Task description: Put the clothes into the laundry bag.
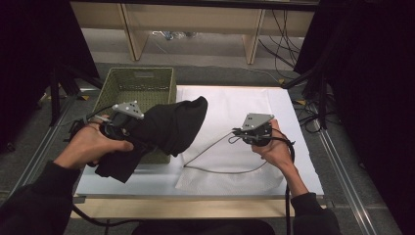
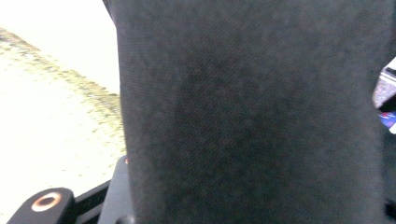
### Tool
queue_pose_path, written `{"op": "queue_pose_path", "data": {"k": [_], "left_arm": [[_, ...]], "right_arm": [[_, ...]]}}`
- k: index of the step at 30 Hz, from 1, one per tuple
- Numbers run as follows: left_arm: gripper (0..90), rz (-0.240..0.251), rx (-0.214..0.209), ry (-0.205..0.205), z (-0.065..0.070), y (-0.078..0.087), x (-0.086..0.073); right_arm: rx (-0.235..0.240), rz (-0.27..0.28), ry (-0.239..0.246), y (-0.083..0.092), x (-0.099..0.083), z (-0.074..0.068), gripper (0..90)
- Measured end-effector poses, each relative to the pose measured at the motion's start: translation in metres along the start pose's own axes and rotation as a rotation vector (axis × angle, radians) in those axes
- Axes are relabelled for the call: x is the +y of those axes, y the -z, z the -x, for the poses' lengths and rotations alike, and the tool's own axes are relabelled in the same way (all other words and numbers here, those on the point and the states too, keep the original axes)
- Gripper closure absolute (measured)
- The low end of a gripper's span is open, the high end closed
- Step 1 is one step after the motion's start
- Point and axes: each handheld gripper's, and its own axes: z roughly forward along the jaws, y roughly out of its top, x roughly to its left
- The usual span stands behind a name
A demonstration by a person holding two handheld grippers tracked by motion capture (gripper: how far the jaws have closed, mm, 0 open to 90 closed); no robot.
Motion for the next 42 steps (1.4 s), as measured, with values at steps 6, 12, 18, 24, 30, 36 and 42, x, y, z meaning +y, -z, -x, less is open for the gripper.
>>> {"op": "queue_pose_path", "data": {"k": [6,12,18,24,30,36,42], "left_arm": [[54.9,-0.024,-0.056,-0.056,0.030,-0.011,-0.003],[54.5,-0.051,-0.172,-0.059,0.052,-0.036,-0.007],[54.3,-0.081,-0.247,-0.036,0.065,-0.065,-0.010],[54.0,-0.120,-0.288,0.018,0.073,-0.096,-0.001],[53.4,-0.122,-0.350,0.046,0.081,-0.117,0.016],[52.9,-0.160,-0.336,0.087,0.074,-0.140,0.031],[51.5,-0.236,-0.218,0.090,0.052,-0.162,0.037]], "right_arm": [[-0.006,0.016,-0.018,0.004,0.002,0.004,90.0],[-0.002,0.028,-0.023,0.005,0.003,0.005,90.0],[0.000,0.030,-0.032,0.006,0.003,0.005,90.0],[-0.001,0.031,-0.042,0.008,0.003,0.005,90.0],[-0.002,0.040,-0.020,0.010,0.005,0.005,90.0],[-0.004,0.051,-0.022,0.015,0.007,0.005,90.0],[-0.014,0.059,-0.035,0.019,0.007,0.006,90.0]]}}
